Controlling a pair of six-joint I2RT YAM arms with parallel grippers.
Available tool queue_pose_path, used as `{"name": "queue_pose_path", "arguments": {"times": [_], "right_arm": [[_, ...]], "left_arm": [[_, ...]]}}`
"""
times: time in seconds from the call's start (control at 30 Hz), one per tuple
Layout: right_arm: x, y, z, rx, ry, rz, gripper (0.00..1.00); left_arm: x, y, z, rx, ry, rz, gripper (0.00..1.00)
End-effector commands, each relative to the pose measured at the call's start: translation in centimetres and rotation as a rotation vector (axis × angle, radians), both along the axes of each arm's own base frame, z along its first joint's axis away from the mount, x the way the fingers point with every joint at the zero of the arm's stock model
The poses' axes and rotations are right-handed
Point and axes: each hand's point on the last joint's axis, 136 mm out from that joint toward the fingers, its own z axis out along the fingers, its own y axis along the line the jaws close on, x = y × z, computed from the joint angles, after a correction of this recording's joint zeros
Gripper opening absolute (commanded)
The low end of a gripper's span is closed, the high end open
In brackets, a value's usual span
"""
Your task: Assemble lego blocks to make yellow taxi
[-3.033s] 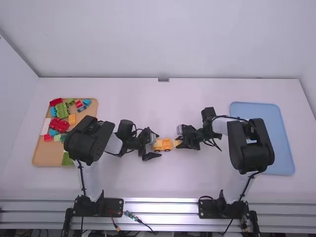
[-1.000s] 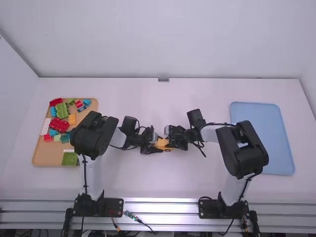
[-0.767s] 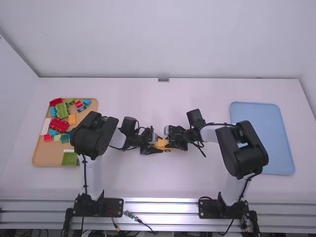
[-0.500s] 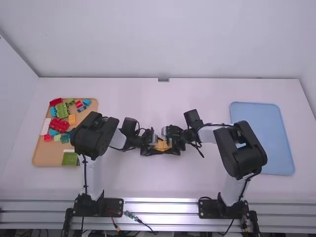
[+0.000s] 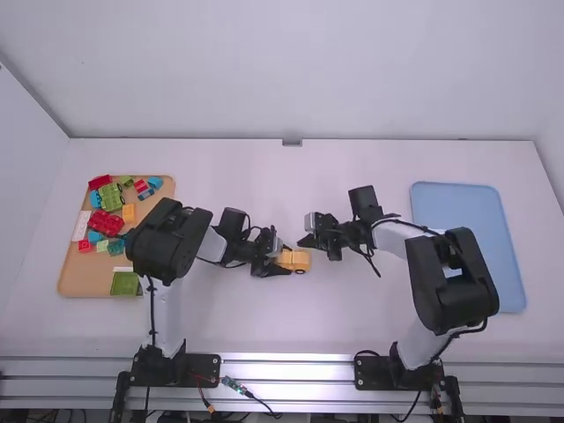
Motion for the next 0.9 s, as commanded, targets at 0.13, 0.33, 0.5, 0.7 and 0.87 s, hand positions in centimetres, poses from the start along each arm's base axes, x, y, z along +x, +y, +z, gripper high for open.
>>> {"name": "queue_pose_path", "arguments": {"times": [0.13, 0.33, 0.5, 0.7, 0.87], "right_arm": [[-1.2, -0.4, -2.0, -0.023, 0.019, -0.004, 0.0], [-1.0, -0.8, -3.6, -0.058, 0.065, -0.085, 0.0], [-1.8, -0.3, -4.6, -0.09, 0.044, -0.077, 0.0], [-1.4, 0.2, -5.6, -0.15, 0.059, -0.131, 0.0], [-1.3, 0.4, -7.2, -0.162, 0.081, -0.126, 0.0]], "left_arm": [[-0.7, 0.6, -2.6, 0.088, 0.063, 0.039, 0.51], [-0.7, 0.6, -2.6, 0.086, 0.057, 0.039, 0.5], [-0.7, 0.6, -2.6, 0.086, 0.055, 0.04, 0.5], [-0.6, 0.6, -2.6, 0.085, 0.053, 0.039, 0.49], [-0.7, 0.6, -2.6, 0.085, 0.054, 0.039, 0.48]]}}
